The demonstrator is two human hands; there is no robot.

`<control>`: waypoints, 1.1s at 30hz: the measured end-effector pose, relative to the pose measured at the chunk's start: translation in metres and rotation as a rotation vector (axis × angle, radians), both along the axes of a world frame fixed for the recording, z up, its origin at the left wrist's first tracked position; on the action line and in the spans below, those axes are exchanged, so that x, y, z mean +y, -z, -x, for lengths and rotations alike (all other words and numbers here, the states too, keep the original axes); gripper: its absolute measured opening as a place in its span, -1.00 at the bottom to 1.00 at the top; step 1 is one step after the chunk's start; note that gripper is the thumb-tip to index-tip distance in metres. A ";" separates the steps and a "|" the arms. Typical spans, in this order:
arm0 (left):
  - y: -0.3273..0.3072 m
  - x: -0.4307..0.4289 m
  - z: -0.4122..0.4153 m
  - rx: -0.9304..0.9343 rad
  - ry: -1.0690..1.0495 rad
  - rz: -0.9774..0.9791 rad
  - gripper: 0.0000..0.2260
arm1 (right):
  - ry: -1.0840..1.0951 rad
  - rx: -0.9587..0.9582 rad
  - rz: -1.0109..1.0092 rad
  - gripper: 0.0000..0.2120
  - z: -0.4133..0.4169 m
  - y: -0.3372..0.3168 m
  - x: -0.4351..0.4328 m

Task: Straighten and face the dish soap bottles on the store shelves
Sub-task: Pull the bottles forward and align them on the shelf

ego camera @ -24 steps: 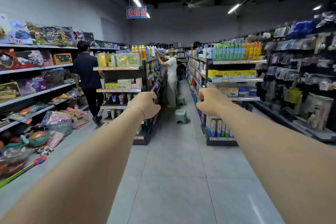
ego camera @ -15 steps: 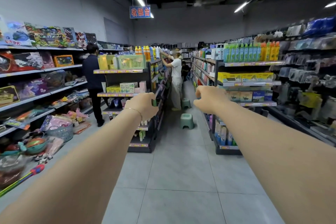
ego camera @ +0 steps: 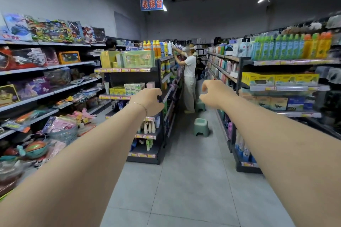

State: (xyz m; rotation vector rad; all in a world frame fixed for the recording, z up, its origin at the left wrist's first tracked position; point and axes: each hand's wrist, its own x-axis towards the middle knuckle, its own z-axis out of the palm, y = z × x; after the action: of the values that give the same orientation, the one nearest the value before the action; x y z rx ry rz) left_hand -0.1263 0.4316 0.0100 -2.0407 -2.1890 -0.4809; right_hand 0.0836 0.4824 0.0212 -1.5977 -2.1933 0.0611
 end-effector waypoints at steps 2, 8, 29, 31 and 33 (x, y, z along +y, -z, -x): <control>-0.006 0.047 0.003 0.006 0.000 0.016 -0.58 | -0.005 0.008 -0.013 -0.81 0.004 -0.009 0.049; -0.012 0.178 0.011 0.026 0.018 0.011 -0.59 | -0.013 -0.008 -0.030 -0.80 0.016 -0.018 0.177; -0.002 0.612 0.136 -0.022 0.071 0.027 -0.56 | -0.074 0.006 0.034 -0.77 0.160 -0.007 0.601; -0.002 0.657 0.140 -0.007 0.084 0.036 -0.57 | -0.074 0.017 0.037 -0.78 0.172 -0.005 0.642; 0.002 0.700 0.141 0.000 0.101 0.052 -0.58 | -0.061 0.009 0.036 -0.80 0.176 -0.001 0.680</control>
State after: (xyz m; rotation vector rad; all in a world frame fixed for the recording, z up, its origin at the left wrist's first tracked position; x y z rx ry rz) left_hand -0.2672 1.1318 0.0079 -2.1862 -2.1284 -0.4384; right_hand -0.0929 1.1625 0.0218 -1.5470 -2.2462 0.1264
